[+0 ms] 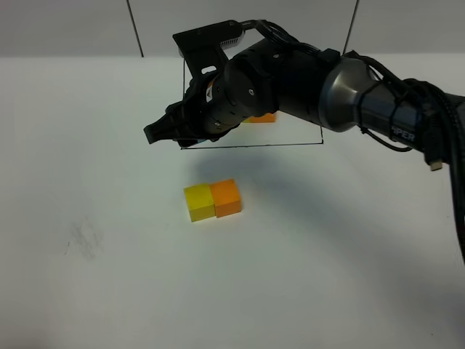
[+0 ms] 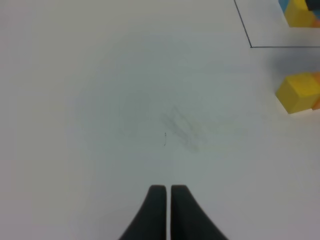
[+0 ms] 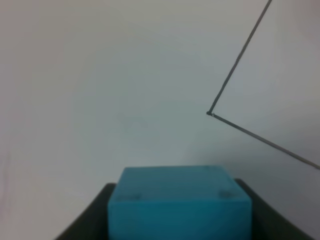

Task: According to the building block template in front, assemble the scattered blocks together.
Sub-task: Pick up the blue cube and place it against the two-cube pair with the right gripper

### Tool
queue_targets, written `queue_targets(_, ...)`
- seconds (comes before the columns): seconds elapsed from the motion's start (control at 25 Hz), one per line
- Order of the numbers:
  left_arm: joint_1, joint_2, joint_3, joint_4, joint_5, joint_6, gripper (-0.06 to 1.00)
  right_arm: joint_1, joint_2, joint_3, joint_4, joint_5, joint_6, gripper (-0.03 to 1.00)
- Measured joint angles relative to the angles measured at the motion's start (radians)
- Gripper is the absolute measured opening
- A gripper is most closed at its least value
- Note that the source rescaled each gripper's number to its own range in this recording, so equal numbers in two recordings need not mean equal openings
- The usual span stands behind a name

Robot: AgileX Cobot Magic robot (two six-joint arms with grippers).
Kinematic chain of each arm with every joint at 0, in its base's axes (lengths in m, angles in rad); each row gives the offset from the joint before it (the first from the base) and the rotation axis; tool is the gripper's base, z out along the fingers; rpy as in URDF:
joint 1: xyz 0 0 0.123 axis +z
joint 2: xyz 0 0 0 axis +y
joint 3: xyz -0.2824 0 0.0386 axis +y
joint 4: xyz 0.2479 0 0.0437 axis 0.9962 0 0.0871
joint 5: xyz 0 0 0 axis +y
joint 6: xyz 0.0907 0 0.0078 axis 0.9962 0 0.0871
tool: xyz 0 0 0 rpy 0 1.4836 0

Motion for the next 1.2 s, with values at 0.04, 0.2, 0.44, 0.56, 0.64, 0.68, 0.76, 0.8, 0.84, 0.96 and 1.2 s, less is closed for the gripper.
queue_targets(0.04, 0.000, 0.000, 0.000, 0.000, 0.000, 0.000, 0.00, 0.000, 0.019, -0.021, 0.013, 0.002, 0.000, 0.46)
queue_targets(0.2, 0.000, 0.000, 0.000, 0.000, 0.000, 0.000, 0.00, 0.000, 0.097, -0.113, 0.049, 0.021, 0.000, 0.46)
queue_targets(0.44, 0.000, 0.000, 0.000, 0.001, 0.000, 0.000, 0.00, 0.005, 0.214, -0.232, 0.088, 0.073, 0.000, 0.46)
queue_targets(0.56, 0.000, 0.000, 0.000, 0.016, 0.000, 0.000, 0.00, 0.009, 0.236, -0.241, 0.091, 0.077, -0.020, 0.46)
queue_targets(0.64, 0.000, 0.000, 0.000, 0.025, -0.001, -0.001, 0.00, 0.009, 0.237, -0.244, 0.090, 0.076, -0.044, 0.46)
queue_targets(0.68, 0.000, 0.000, 0.000, 0.026, -0.001, -0.001, 0.00, 0.009, 0.237, -0.246, 0.088, 0.072, -0.053, 0.46)
queue_targets(0.76, 0.000, 0.000, 0.000, 0.027, 0.000, -0.001, 0.00, 0.009, 0.237, -0.247, 0.079, 0.068, -0.065, 0.46)
queue_targets(0.8, 0.000, 0.000, 0.000, 0.027, 0.000, -0.001, 0.00, 0.009, 0.237, -0.247, 0.079, 0.068, -0.066, 0.46)
queue_targets(0.84, 0.000, 0.000, 0.000, 0.027, 0.000, -0.001, 0.00, 0.009, 0.237, -0.247, 0.077, 0.068, -0.069, 0.46)
queue_targets(0.96, 0.000, 0.000, 0.000, 0.027, 0.000, -0.001, 0.00, 0.009, 0.237, -0.247, 0.077, 0.065, -0.072, 0.46)
queue_targets(1.2, 0.000, 0.000, 0.000, 0.027, 0.000, -0.001, 0.00, 0.009, 0.237, -0.248, 0.037, 0.098, -0.050, 0.46)
